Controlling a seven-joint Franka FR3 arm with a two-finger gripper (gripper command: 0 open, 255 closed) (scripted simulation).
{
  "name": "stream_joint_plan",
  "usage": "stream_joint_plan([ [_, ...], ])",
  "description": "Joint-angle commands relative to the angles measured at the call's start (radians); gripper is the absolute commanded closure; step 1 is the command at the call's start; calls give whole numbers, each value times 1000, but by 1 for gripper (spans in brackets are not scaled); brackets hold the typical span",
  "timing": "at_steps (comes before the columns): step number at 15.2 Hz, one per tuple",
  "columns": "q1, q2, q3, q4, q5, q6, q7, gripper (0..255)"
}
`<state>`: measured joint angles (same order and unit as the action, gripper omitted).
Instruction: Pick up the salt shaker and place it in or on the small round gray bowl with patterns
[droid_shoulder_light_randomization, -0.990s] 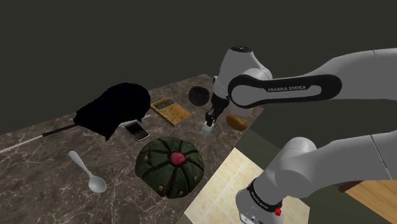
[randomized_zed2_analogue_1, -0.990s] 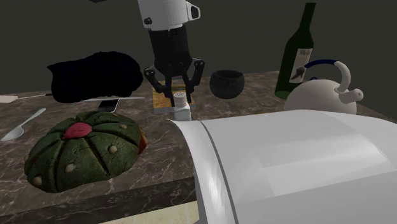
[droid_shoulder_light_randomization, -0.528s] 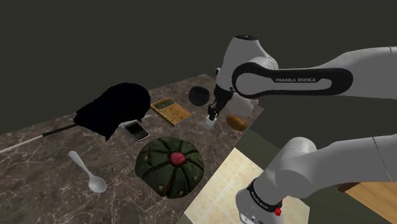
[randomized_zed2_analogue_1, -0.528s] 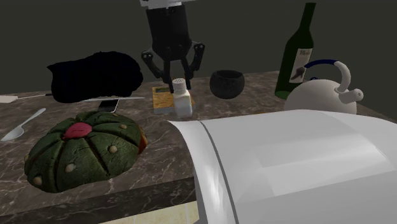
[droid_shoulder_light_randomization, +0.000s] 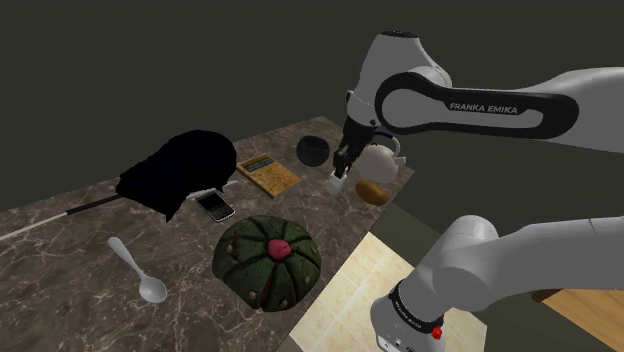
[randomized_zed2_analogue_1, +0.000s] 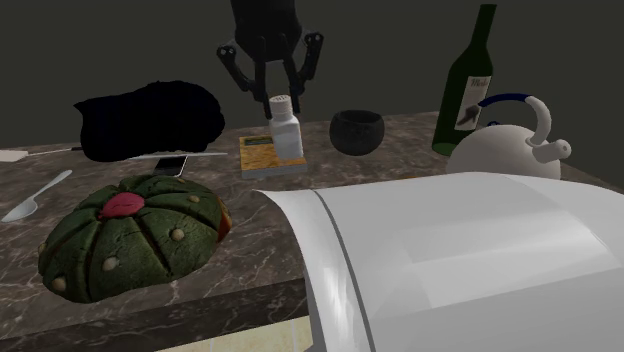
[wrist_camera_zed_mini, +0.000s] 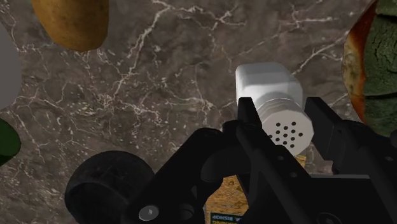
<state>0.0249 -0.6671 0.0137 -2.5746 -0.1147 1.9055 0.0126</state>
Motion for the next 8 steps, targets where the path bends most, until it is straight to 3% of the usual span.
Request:
stream_joint_plan([
  [1, 1, -3, 1, 22, 2, -26, -2, 255],
  [8, 1, -10, 2, 112, 5, -121, -12, 255],
])
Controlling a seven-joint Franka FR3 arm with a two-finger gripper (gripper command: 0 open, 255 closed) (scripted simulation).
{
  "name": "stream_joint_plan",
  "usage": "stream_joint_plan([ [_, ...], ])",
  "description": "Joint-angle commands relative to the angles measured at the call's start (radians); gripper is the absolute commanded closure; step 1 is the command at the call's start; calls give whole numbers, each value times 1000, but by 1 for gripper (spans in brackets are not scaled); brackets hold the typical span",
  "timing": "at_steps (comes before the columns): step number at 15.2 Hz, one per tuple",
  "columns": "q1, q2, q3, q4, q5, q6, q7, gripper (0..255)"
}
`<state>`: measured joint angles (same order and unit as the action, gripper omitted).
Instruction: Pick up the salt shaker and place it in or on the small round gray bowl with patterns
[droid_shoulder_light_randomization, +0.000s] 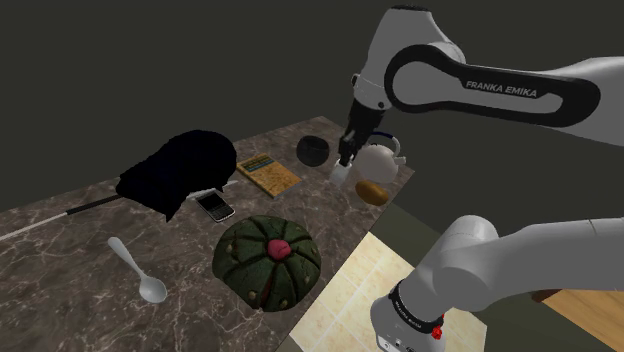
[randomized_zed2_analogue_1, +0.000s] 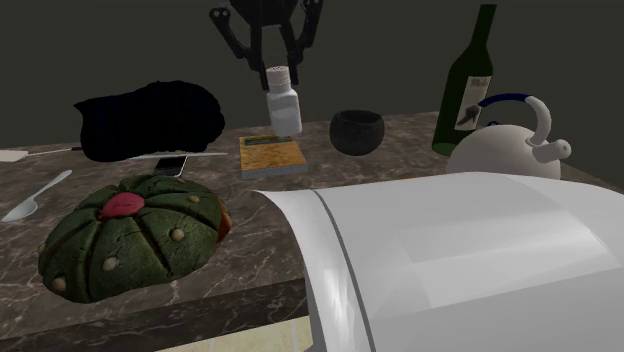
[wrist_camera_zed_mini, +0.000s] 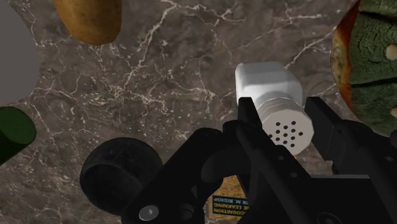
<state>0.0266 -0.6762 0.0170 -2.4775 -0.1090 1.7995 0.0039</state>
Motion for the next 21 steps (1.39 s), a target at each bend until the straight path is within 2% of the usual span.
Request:
stream_joint_plan([
  [1, -1, 0, -1, 28, 0, -29, -4, 255],
  [3, -1, 0, -1, 49, 1, -48, -6, 255],
  [10, -44, 222, -93, 244, -44, -8, -118, 255],
  [15, -65, 387, -151, 416, -47, -4, -199, 255],
  [21, -94, 600, -210, 665, -20, -30, -301, 255],
])
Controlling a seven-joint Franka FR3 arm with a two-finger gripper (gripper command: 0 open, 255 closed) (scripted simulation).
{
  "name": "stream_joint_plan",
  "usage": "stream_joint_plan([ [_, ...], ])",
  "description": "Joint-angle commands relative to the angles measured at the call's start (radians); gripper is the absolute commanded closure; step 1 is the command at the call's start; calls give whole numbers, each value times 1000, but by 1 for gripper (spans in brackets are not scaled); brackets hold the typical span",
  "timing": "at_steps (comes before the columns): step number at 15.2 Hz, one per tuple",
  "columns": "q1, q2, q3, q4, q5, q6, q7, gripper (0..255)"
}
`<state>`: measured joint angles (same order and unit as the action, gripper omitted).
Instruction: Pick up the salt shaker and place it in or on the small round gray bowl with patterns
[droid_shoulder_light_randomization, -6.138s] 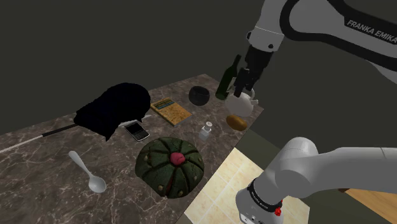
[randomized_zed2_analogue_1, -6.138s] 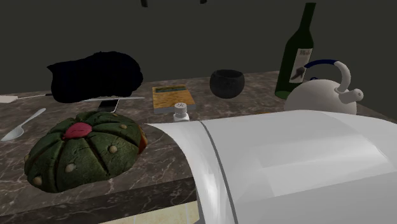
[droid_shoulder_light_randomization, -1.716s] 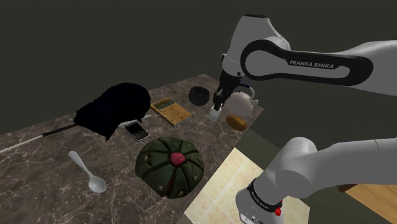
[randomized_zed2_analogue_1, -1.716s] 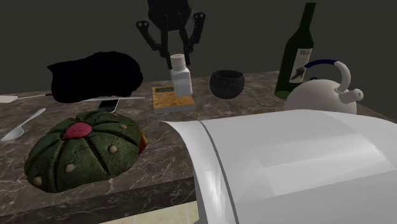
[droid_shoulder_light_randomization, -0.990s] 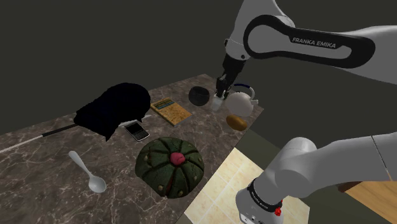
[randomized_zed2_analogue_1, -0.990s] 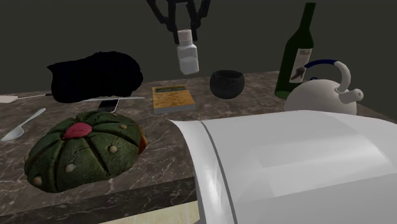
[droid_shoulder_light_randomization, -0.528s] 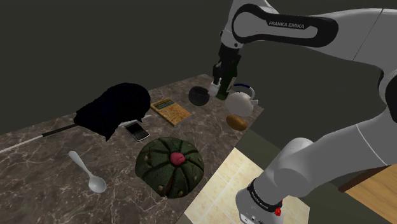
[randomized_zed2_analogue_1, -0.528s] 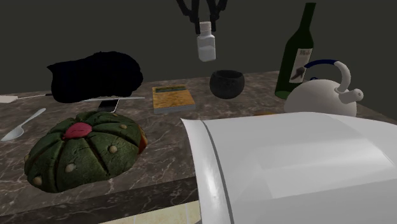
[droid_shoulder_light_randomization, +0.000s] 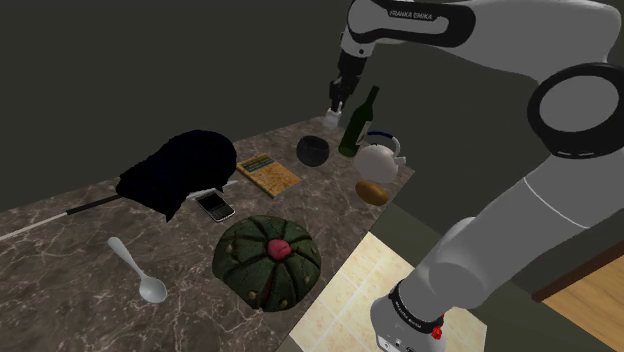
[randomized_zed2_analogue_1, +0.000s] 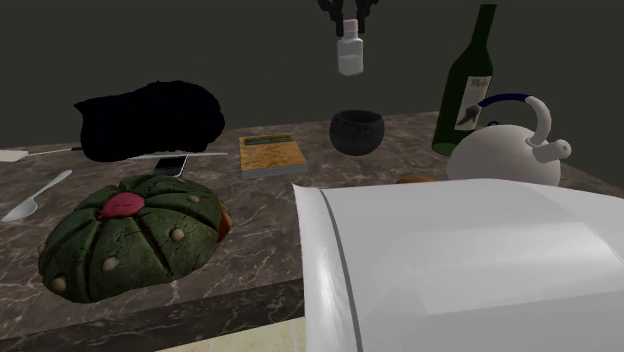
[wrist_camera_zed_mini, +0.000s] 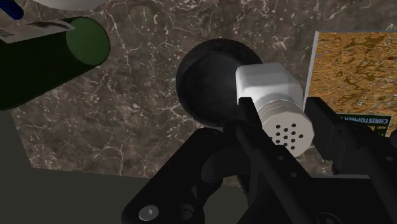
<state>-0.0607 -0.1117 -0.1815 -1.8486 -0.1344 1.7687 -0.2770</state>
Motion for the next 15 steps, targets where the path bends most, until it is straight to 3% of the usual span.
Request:
stream_joint_plan([
  [1, -13, 73, -19, 84, 13, -7, -37, 255],
  [5, -42, 223, -46, 280, 49, -51, -101, 255],
  [15, -42, 216, -45, 138, 45, 84, -88, 255],
])
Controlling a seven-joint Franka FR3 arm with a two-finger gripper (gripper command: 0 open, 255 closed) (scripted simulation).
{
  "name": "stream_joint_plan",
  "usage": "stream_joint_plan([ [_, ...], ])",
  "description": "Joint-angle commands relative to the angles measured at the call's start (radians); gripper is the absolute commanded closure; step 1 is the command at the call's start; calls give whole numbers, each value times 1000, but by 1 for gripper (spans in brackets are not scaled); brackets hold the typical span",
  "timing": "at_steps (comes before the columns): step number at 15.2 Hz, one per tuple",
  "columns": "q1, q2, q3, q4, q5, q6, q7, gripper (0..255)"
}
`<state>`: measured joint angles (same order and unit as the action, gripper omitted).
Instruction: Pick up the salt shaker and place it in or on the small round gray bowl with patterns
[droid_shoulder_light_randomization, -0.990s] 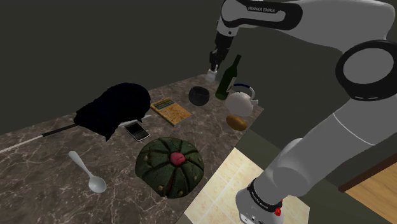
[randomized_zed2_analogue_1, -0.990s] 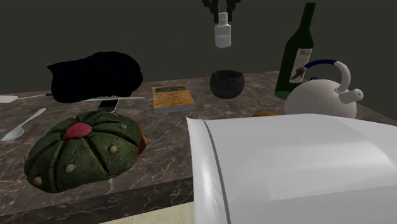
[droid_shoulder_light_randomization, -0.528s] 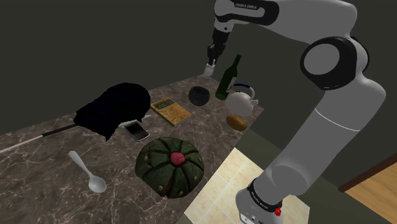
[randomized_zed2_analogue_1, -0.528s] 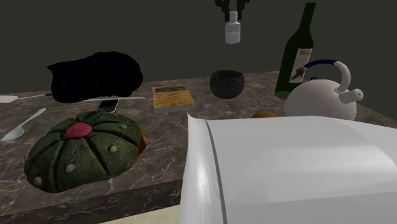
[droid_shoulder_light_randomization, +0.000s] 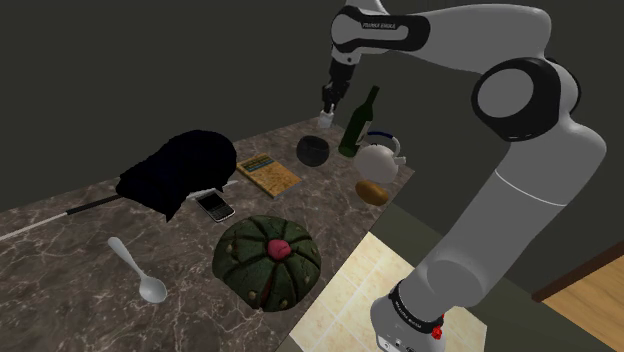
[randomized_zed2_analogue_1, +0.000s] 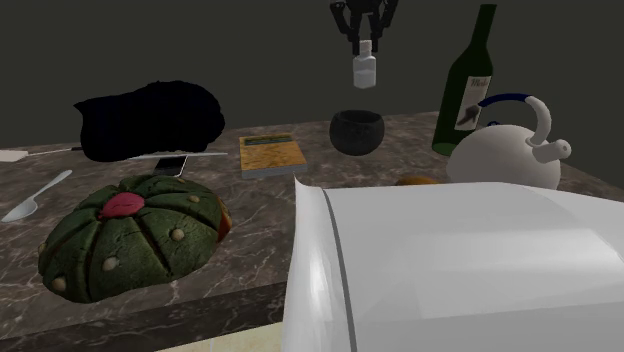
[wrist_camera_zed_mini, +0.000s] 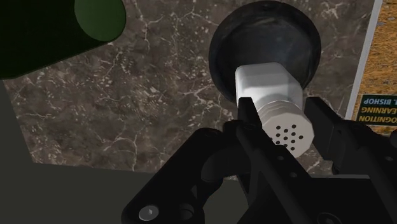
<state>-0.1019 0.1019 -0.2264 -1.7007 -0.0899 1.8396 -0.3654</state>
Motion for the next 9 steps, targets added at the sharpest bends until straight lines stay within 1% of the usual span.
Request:
stream_joint_plan([
  [1, 0, 3, 0, -23, 0, 27, 2, 255],
  [9, -1, 16, 0, -114, 0, 130, 10, 255],
])
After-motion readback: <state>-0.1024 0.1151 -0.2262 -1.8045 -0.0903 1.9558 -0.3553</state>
